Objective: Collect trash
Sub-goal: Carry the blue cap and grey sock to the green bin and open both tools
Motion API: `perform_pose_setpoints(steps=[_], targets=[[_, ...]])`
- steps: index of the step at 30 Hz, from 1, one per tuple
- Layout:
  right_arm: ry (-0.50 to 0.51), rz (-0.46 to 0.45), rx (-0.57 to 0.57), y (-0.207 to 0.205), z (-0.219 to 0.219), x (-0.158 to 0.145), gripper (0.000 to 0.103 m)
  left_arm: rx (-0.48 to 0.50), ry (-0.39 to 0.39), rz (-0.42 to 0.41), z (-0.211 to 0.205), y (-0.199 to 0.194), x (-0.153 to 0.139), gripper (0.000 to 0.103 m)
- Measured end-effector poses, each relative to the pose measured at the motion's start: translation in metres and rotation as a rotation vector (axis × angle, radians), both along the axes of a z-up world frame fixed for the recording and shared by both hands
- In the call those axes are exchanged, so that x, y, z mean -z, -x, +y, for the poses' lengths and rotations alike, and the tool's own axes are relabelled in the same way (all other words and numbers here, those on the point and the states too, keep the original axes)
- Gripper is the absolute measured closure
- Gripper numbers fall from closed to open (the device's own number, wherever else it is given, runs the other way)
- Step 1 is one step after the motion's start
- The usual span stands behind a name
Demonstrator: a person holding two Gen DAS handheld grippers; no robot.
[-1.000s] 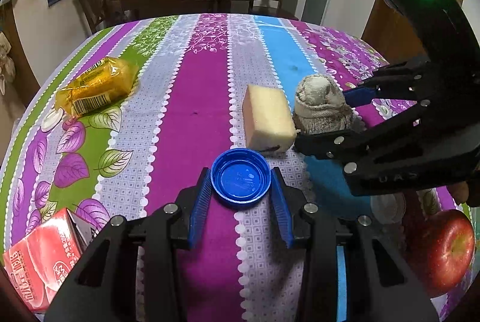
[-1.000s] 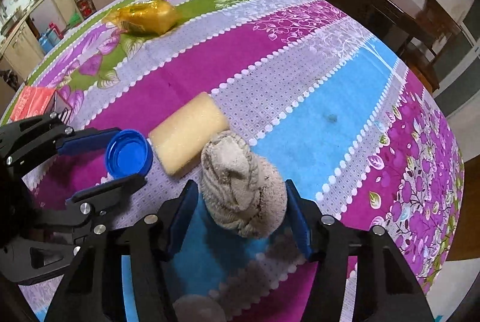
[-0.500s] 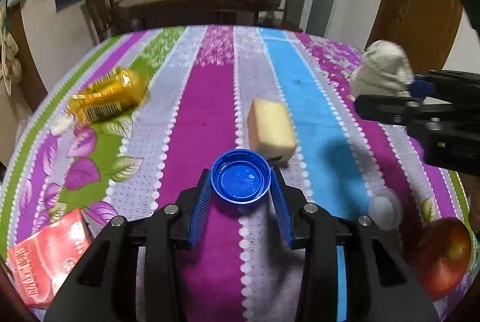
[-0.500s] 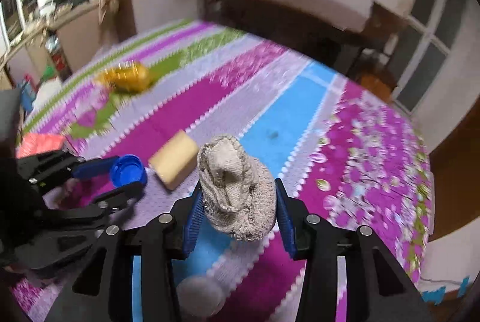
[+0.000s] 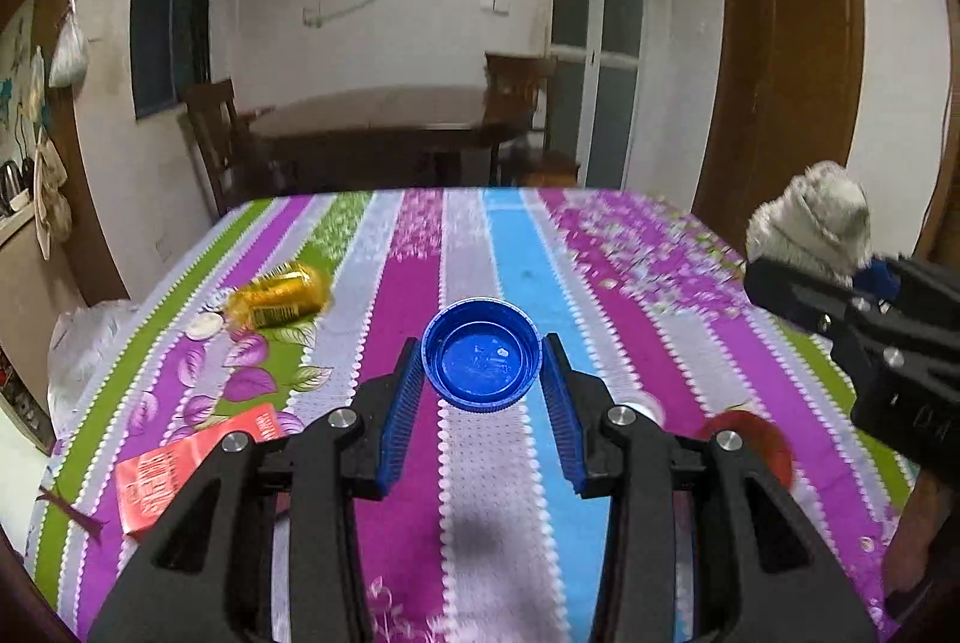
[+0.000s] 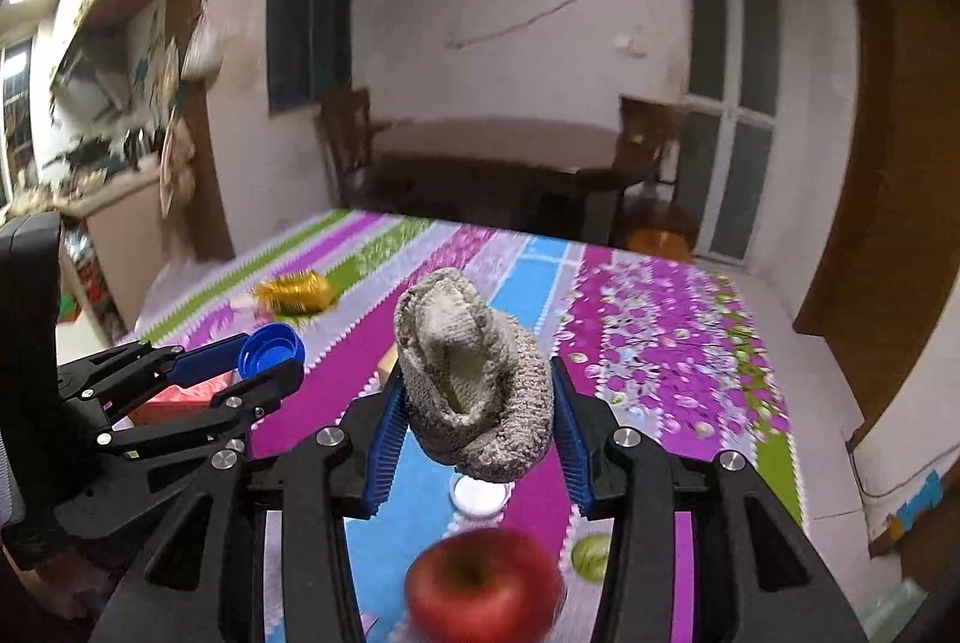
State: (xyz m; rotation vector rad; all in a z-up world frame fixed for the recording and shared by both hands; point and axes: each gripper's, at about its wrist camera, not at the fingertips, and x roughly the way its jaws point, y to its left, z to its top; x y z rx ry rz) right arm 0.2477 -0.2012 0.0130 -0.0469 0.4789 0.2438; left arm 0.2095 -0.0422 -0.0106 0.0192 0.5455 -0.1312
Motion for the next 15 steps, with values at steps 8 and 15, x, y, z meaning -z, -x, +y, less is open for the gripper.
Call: perform_pose_setpoints(steps=[8, 15], targets=[[-0.003, -0.086, 0.085, 0.084, -0.016, -0.017, 0.057, 0.055, 0.042, -0.063, -0.016, 0.045, -0.029, 0.065], [-0.014, -0.115, 0.178, 0.141, -0.057, -0.032, 0.057, 0.134, 0.051, -0.094, -0.052, 0.073, -0.043, 0.065]])
